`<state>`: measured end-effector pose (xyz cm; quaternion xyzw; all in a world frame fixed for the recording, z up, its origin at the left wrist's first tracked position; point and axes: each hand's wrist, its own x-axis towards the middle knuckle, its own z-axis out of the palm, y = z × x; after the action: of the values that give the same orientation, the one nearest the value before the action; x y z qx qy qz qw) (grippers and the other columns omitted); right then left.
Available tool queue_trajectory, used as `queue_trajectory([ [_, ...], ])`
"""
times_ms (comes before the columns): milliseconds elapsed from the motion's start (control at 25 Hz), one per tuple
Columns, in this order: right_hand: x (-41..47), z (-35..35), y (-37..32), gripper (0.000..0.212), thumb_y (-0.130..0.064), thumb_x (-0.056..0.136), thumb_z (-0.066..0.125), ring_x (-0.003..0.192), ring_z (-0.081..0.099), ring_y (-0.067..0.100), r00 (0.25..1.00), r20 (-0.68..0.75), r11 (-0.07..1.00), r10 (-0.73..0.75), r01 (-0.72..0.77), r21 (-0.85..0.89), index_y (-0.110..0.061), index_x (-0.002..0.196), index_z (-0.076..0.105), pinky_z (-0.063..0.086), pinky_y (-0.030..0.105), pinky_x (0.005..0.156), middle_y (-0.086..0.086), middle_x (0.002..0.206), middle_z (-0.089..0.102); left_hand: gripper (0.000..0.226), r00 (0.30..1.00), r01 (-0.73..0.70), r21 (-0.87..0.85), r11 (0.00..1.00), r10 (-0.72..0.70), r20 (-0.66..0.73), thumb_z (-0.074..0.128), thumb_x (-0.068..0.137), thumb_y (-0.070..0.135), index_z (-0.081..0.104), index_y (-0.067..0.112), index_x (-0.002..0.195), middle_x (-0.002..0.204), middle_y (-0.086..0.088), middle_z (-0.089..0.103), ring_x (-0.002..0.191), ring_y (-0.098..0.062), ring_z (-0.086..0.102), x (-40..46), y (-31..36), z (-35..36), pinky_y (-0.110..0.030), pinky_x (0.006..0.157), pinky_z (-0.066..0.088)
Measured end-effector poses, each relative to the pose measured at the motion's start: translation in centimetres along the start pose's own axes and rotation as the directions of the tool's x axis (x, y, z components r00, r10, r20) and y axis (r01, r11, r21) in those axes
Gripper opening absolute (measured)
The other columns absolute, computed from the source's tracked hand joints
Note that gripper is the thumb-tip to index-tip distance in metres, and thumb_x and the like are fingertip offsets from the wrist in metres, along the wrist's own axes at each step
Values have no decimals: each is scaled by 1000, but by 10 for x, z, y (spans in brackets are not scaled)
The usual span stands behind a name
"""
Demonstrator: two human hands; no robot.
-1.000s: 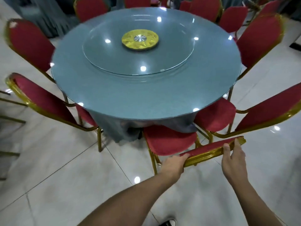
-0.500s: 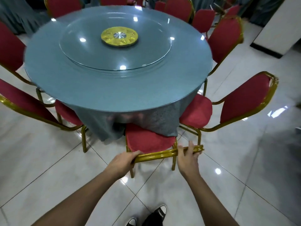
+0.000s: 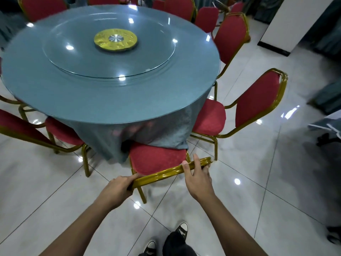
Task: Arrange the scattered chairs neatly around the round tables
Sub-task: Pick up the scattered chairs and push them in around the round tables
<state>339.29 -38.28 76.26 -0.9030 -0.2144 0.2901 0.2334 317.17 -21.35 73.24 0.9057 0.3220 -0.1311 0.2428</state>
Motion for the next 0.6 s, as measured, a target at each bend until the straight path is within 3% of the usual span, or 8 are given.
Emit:
queue_trajectory([
  [120, 7, -6, 6, 75, -80, 89, 19, 148, 23, 45, 998, 64, 999, 22, -20, -35, -47, 155, 3, 29, 56, 115, 25, 164, 3, 55, 999, 36, 18, 999, -36, 24, 68, 89, 20, 48, 51, 130, 96, 18, 63, 86, -5, 60, 7, 2, -2, -30, 76, 55],
  [320, 38, -48, 40, 67, -68, 97, 30, 146, 32, 38, 987, 144, 994, 73, -84, 73, -45, 157, 9, 31, 52, 115, 23, 164, 6, 50, 999, 47, 25, 999, -47, 6, 67, 89, 16, 56, 49, 125, 92, 20, 61, 86, -4, 58, 32, 61, 6, -26, 74, 53],
  [480, 71, -83, 77, 64, -66, 95, 38, 140, 39, 33, 961, 269, 992, -70, 38, 121, -50, 154, 18, 37, 52, 114, 15, 156, 32, 38, 987, 162, 84, 983, -162, -13, 66, 91, 21, 57, 45, 119, 97, 17, 61, 87, -4, 57, 46, 117, 5, -18, 68, 46],
  [600, 91, -127, 116, 62, -55, 97, 47, 130, 51, 24, 916, 336, 972, -221, 178, 155, -48, 153, 21, 46, 48, 107, 3, 144, 51, 24, 993, 109, 16, 994, -108, -44, 69, 89, 38, 56, 46, 108, 97, 19, 60, 86, 1, 56, 67, 201, -6, -16, 71, 46],
])
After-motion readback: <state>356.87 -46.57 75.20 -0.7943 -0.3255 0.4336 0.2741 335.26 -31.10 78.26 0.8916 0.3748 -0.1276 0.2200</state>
